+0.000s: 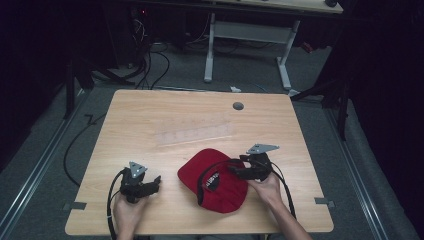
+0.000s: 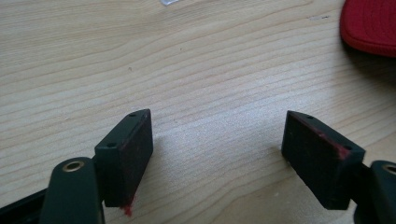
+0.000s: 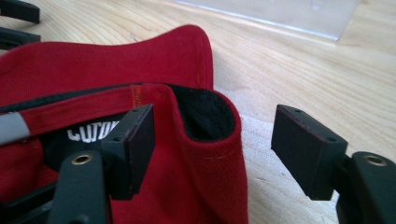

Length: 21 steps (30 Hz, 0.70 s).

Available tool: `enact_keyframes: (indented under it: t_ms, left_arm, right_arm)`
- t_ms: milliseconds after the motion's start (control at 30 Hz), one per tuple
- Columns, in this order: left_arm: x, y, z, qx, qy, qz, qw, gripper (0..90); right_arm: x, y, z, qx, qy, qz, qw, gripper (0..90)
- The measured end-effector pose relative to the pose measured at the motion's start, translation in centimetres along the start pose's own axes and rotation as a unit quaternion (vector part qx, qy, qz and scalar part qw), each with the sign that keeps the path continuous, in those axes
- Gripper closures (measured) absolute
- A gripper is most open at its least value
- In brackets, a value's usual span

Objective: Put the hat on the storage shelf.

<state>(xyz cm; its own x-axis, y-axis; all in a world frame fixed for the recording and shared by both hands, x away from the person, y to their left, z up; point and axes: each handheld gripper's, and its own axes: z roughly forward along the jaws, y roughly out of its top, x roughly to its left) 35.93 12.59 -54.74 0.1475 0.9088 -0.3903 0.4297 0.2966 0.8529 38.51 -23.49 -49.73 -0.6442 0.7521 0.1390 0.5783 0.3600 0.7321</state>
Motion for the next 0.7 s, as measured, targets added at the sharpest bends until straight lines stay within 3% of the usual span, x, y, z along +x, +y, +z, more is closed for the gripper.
enact_keyframes:
  t_ms: [233, 400, 600, 700]
  left_arm:
    - [0.0, 0.0, 0.0, -0.001, 0.0, 0.0, 1.0, 25.2]
    - [-0.1, 0.0, 0.0, -0.001, -0.002, 0.0, 1.0, 25.7]
    - [-0.1, 0.0, 0.0, -0.001, -0.002, -0.001, 1.0, 25.8]
    - [-0.1, 0.0, 0.0, -0.001, -0.002, -0.001, 1.0, 25.8]
  right_arm:
    - [-0.7, -0.1, 1.1, 0.01, 0.02, 0.022, 0.9995, 33.0]
    - [-0.4, -0.5, 1.6, 0.011, 0.02, 0.026, 0.9994, 36.3]
    - [-0.4, -0.9, 2.5, 0.019, 0.042, 0.021, 0.9987, 49.8]
    - [-0.6, -1.3, 2.8, 0.01, 0.059, 0.017, 0.9981, 59.0]
